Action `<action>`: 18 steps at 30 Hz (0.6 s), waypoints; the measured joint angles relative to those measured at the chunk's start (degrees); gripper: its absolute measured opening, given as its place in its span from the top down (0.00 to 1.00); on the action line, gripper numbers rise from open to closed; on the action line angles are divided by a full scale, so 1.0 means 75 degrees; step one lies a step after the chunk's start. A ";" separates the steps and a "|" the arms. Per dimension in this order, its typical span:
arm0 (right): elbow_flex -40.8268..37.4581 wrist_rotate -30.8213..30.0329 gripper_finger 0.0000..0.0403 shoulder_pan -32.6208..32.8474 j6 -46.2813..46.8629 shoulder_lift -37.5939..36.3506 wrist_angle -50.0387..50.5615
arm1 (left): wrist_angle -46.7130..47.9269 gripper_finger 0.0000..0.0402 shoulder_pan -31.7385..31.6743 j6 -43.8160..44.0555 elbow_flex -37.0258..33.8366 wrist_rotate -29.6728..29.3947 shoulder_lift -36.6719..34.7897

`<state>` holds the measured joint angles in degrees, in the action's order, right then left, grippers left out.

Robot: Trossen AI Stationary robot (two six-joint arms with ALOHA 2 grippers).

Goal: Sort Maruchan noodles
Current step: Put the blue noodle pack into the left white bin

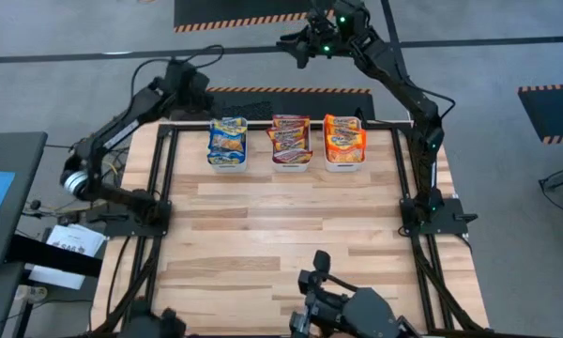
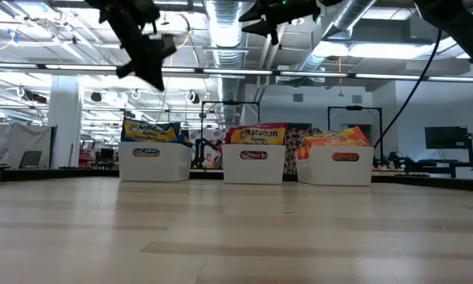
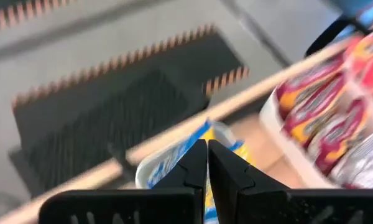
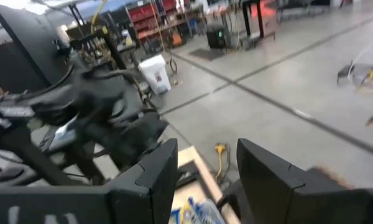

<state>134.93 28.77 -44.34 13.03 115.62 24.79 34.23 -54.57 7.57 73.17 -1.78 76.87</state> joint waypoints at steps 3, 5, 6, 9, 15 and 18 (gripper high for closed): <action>0.0000 -0.0002 0.53 0.0082 -0.0008 -0.0008 0.0374 | 0.0590 1.00 -0.0240 0.0036 0.0439 0.0215 0.0647; 0.0000 -0.0002 0.53 0.0135 -0.0017 -0.0010 0.0534 | 0.0764 1.00 -0.0367 0.0035 0.0631 0.0393 0.1005; 0.0000 -0.0003 0.53 0.0172 -0.0022 -0.0010 0.0557 | 0.0844 1.00 -0.0425 0.0033 0.0685 0.0493 0.1172; 0.0000 -0.0027 0.53 0.0255 -0.0263 -0.0012 0.0549 | 0.0883 1.00 -0.0506 0.0036 0.0801 0.0610 0.1650; 0.0000 -0.0040 0.53 0.0391 -0.0355 -0.0013 0.0528 | 0.1018 1.00 -0.0544 0.0050 0.0879 0.0765 0.2318; 0.0000 -0.0045 0.53 0.0411 -0.0369 -0.0013 0.0531 | 0.1004 1.00 -0.0538 0.0059 0.0879 0.0797 0.2499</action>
<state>134.93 28.43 -41.25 10.26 115.52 28.77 41.76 -58.61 8.01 79.77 4.19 95.61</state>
